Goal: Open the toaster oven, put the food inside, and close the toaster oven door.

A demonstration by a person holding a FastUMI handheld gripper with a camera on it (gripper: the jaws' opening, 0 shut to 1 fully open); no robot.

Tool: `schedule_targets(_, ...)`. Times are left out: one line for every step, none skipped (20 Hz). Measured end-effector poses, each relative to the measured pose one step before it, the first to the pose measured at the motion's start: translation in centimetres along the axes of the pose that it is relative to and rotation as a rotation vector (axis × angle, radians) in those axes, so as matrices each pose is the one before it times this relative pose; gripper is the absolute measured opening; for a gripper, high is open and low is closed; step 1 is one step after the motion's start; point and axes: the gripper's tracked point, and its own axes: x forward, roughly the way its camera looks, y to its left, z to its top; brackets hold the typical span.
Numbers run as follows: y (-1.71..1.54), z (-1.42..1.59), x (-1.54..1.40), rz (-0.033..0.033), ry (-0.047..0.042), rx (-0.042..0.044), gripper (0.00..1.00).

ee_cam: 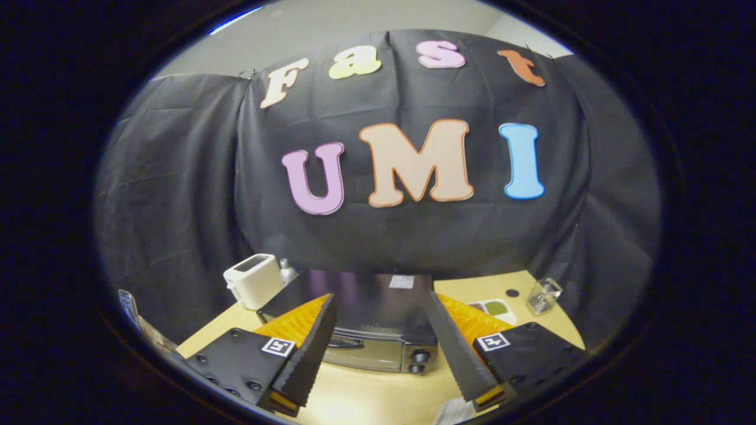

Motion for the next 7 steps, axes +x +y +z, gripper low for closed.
schedule_targets(-0.987, 1.023, -0.872, -0.01463, -0.02678, -0.00318, 0.96)
schedule_targets(-1.096, 1.026, -0.722, -0.02135, -0.02829, -0.00753, 0.96)
schedule_targets(-1.262, 0.828, -0.649, -0.02753, -0.02620, -0.00542, 0.95)
schedule_targets(-1.102, 0.738, -0.737, -0.02088, -0.01779, 0.00230, 0.95)
schedule_targets(-0.696, 0.514, -0.749, -0.01658, -0.01079, 0.01228, 0.95)
schedule_targets(-0.573, 0.446, -0.573, -0.01054, -0.00719, 0.01258, 0.95)
schedule_targets(-0.584, 0.235, -0.424, -0.00865, -0.00559, 0.00602, 0.95)
